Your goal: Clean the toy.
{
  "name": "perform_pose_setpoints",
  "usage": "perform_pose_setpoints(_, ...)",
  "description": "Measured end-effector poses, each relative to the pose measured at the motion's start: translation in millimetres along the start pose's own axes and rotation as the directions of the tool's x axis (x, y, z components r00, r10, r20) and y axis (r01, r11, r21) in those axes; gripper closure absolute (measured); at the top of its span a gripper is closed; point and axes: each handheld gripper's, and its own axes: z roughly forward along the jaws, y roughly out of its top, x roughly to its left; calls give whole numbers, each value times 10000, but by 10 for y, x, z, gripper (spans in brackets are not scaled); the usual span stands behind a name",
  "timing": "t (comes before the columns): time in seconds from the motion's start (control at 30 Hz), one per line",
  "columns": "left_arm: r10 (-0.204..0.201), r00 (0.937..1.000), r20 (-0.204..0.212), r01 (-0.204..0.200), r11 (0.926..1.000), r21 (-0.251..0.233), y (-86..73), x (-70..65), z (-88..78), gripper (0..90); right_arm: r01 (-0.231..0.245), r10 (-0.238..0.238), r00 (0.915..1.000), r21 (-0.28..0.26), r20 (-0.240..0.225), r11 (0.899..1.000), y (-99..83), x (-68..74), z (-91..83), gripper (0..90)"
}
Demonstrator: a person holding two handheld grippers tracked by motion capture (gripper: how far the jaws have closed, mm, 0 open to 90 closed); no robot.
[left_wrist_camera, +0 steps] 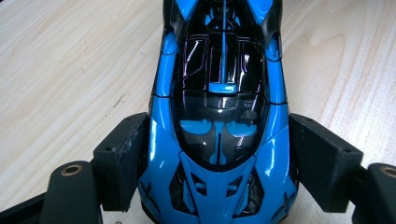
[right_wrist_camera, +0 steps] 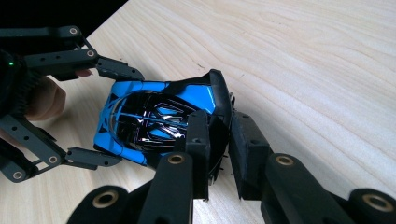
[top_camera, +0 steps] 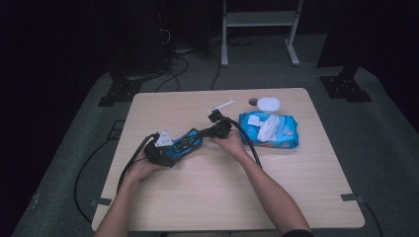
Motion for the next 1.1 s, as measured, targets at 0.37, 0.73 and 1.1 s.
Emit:
perform_pose_setpoints(0.37, 534, 9985, -100, -538, 9975, -450, 167, -100, -205, 243, 19, -23, 9999, -294, -127, 9996, 14, 119, -238, 773)
perform_pose_setpoints(0.73, 1315, 9896, 576, -1259, 9877, -922, 545, -566, -262, 243, 1, 0, 10000, -594, 16, 9982, -330, 273, -951, 766)
perform_pose_setpoints(1.1, 2153, 9663, 1409, -2049, 9751, -850, 866, -1122, -48, 243, -672, 686, 9976, -920, 126, 9935, -1003, 198, -1554, 761)
